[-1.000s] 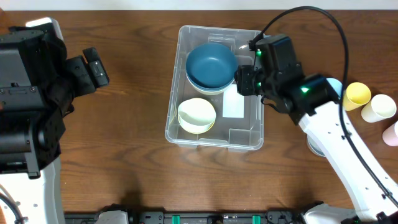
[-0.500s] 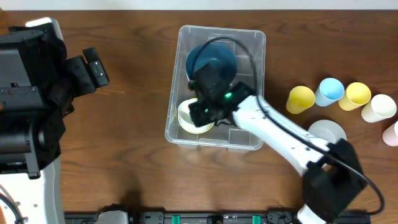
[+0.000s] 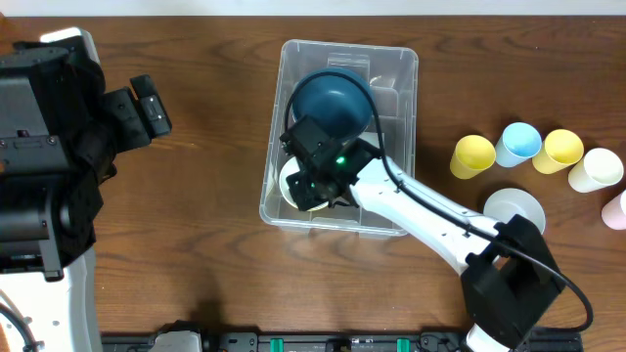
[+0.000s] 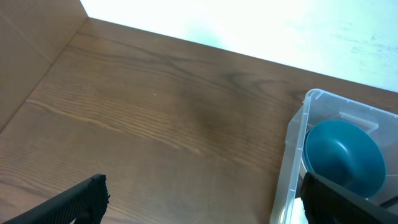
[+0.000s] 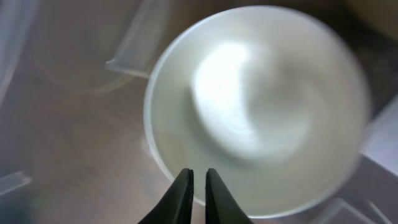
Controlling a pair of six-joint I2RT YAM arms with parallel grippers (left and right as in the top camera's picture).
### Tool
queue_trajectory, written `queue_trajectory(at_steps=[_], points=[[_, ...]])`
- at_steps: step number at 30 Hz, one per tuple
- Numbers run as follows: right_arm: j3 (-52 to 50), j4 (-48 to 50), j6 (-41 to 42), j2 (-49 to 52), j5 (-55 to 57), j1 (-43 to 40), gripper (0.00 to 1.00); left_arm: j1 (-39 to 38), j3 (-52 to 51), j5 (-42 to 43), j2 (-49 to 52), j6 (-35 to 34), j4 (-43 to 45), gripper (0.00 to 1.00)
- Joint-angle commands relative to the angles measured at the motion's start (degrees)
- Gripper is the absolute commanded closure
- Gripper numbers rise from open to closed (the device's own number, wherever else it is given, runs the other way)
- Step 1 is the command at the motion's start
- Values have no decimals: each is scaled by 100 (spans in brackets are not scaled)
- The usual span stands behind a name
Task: Pack container
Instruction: 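Press the white bowl down with the right gripper and withdraw, then grasp the light-blue bowl rim with the right gripper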
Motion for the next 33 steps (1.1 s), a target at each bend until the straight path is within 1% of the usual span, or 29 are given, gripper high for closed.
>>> queue_trajectory(at_steps=[1,6,10,13,16,17,18,22,25,27,30,33], points=[[85,-2,-44,-487,201,-315,91,17,9,-70,0,-11,-15,2],[85,-284,223,-1705,640,-1248,83,17,9,-70,0,-11,-15,2],[85,-846,671,-2715,1255,-2518,78,17,9,-70,0,-11,-15,2],[85,-1335,997,-3263,1497,-3707,71,17,9,-70,0,-11,-15,2],[81,-1853,1235,-3539,1510,-4988,58,17,9,-70,0,-11,-15,2],[70,-2026,1309,-3563,1508,-5414,51,17,9,-70,0,-11,-15,2],[44,-2164,1357,-3560,1493,-5799,41,17,9,-70,0,-11,-15,2],[-393,-2253,1379,-3484,1276,-6913,25,17,9,-70,0,-11,-15,2],[-999,-1996,1447,-3451,1128,-7379,23,17,9,-70,0,-11,-15,2],[-1504,-1703,1462,-3442,1016,-7567,23,17,9,-70,0,-11,-15,2],[-2227,-1154,1462,-3416,841,-7656,26,17,9,-70,0,-11,-15,2],[-2837,-511,1456,-3331,605,-7650,26,17,9,-70,0,-11,-15,2]])
